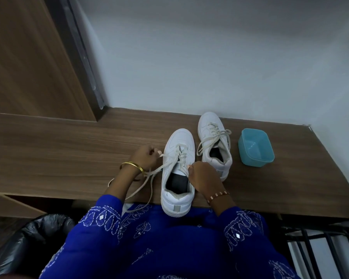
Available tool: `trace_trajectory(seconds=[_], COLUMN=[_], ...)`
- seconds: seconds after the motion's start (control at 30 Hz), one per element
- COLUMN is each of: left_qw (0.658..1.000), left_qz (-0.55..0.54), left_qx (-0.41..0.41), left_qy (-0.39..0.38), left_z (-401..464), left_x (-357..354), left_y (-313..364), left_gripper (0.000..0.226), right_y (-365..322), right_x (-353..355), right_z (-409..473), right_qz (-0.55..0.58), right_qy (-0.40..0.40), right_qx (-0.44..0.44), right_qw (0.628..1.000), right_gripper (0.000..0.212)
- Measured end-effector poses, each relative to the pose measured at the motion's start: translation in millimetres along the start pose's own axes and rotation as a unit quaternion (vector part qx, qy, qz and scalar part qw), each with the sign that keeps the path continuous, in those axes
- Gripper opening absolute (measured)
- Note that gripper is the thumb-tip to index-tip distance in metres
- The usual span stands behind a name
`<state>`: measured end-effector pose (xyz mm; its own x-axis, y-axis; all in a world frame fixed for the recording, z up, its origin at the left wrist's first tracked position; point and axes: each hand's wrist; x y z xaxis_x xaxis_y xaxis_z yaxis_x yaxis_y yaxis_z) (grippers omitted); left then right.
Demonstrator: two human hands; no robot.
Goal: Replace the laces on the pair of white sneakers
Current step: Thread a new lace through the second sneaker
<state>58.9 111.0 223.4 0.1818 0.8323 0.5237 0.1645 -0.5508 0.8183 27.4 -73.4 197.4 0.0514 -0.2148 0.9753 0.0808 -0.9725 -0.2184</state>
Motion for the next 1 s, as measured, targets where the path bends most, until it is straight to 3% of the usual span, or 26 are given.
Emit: trace_trajectory(seconds=[0.07,0.17,0.27,0.37,0.43,0.57,0.67,0.77,0.83,0.93,1.0], left_qw=[0.999,0.974,0.939,0.914,0.893,0.826,0.785,0.762,0.729,0.679,0.668], left_qz=[-0.04,-0.219,-0.344,-0.403,-0.447,-0.556,-0.612,-0.642,-0.678,-0.718,-0.722], left_qx=[-0.019,-0.007,0.005,0.006,0.014,0.041,0.059,0.072,0.093,0.137,0.152], left_qy=[0.029,0.052,0.002,-0.048,-0.056,-0.081,-0.077,-0.044,-0.005,0.066,0.096], left_z=[1.7,-0.2,-7.3,-12.3,-14.2,-13.9,-14.7,-14.5,-12.4,-6.2,-2.0], left_x=[13.5,31.7,41.5,43.2,42.0,40.8,44.7,53.2,58.1,58.8,56.2], left_y=[2.2,16.2,35.7,47.0,50.2,53.1,53.4,51.8,48.4,40.9,36.9], left_gripper=[0.027,0.024,0.019,0.019,0.02,0.023,0.024,0.024,0.023,0.024,0.027], right_y=[0.5,0.6,-2.9,-12.9,-27.8,-61.8,-72.7,-73.3,-71.6,-66.5,-63.5], right_x=[-1.6,-0.4,10.3,24.1,33.9,40.5,34.8,37.6,47.9,70.1,82.5], right_z=[-0.2,0.3,4.1,3.0,-0.1,-2.9,-0.3,3.6,8.0,14.9,16.6], right_qz=[0.004,-0.002,0.002,0.072,0.141,0.279,0.363,0.445,0.487,0.57,0.617], right_qy=[-0.002,-0.009,-0.007,0.114,0.145,0.011,-0.029,-0.061,-0.059,-0.061,-0.083], right_qx=[-0.004,-0.003,-0.009,0.011,0.053,0.082,0.065,0.036,0.016,-0.001,0.005], right_qw=[1.0,1.0,1.0,0.991,0.978,0.957,0.929,0.893,0.871,0.82,0.782], right_gripper=[0.039,0.039,0.035,0.026,0.022,0.025,0.009,0.012,0.019,0.026,0.031])
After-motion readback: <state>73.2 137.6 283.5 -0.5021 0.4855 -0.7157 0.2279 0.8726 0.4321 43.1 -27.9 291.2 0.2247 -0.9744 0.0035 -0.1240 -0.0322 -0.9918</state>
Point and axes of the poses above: each hand's wrist, its own z-axis towards the middle knuckle, its own x-axis out of the back of the hand, y = z × x, and after that the axes turned 3 degrees about -z, right-handed
